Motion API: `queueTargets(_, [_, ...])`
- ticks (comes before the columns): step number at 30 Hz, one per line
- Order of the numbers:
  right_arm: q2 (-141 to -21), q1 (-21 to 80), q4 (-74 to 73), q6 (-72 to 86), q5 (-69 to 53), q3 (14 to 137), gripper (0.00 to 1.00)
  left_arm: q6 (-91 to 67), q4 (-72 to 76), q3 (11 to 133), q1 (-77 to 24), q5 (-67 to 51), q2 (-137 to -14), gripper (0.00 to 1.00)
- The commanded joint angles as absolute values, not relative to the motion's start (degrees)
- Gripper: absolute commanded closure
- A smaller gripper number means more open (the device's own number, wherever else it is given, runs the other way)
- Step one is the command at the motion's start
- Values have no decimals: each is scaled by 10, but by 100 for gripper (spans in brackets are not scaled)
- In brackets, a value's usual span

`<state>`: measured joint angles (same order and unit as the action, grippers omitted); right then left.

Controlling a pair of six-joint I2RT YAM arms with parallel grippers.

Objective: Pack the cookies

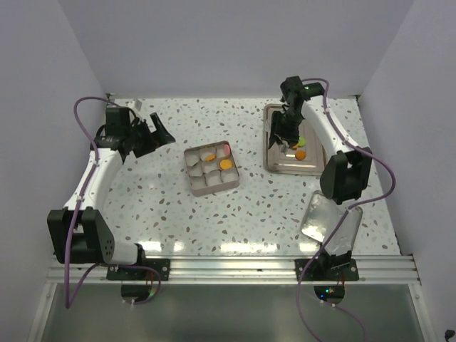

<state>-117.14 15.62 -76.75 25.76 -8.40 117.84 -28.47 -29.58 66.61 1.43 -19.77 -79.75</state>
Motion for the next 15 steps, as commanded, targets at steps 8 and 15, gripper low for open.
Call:
queueTargets(8, [-1237, 128, -813, 229, -47, 1233, 51, -286, -283, 669, 8, -209, -788, 4])
queueTargets(15, [-1251, 125, -802, 222, -47, 1220, 51, -286, -281, 667, 8, -209, -788, 4])
